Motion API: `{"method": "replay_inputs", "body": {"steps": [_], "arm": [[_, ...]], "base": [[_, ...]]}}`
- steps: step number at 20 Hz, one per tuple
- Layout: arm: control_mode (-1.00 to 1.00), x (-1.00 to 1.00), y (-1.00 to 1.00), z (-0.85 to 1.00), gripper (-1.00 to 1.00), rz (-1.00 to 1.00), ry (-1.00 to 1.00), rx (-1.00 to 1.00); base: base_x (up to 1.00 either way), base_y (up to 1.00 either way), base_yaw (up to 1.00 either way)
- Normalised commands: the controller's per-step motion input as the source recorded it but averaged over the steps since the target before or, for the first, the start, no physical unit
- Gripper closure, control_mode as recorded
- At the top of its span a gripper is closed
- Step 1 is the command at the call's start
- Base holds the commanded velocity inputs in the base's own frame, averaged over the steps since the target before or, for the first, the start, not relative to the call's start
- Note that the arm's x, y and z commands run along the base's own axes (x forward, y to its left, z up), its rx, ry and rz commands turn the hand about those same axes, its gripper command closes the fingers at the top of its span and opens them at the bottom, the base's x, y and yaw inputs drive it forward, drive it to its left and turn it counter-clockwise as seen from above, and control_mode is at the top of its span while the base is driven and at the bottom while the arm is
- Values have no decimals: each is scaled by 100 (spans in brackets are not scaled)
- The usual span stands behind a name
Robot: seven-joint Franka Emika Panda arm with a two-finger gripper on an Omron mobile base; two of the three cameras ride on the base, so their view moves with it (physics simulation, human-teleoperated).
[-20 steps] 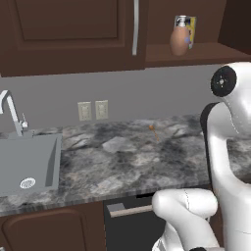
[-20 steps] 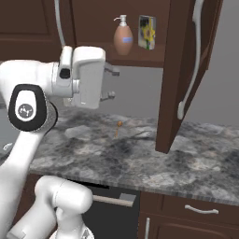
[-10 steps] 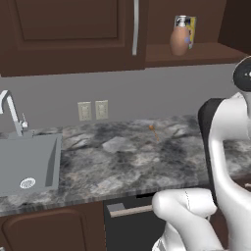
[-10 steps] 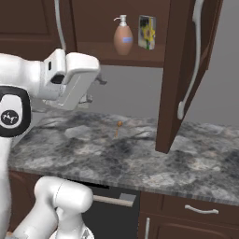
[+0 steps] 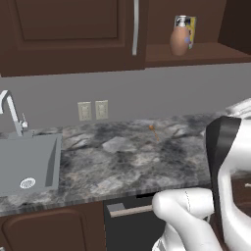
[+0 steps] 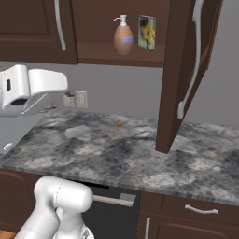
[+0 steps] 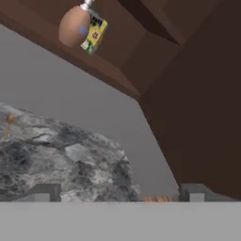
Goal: Pick the bar soap and soap dispenser from the cabinet and place them on the counter.
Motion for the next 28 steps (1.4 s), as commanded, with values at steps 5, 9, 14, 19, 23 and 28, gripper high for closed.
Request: {"method": "replay_inputs", "body": {"steps": [5,9,14,19,23,28], "arm": [[-100,-3,32,3,-100,19,-5,33],[-100,0,32,4,-100,21,-2,20],[-100,-1,43,0,-100,16,-19,7],[-100,-1,36,0,-100,17,-32,11],[-100,3,28,1,-100,13,-26,12],[-100,-1,28,25,-100,7,-13,5]], "base": [[0,0,0],[0,0,0],[0,0,0],[0,0,0],[0,0,0],[0,0,0]]}}
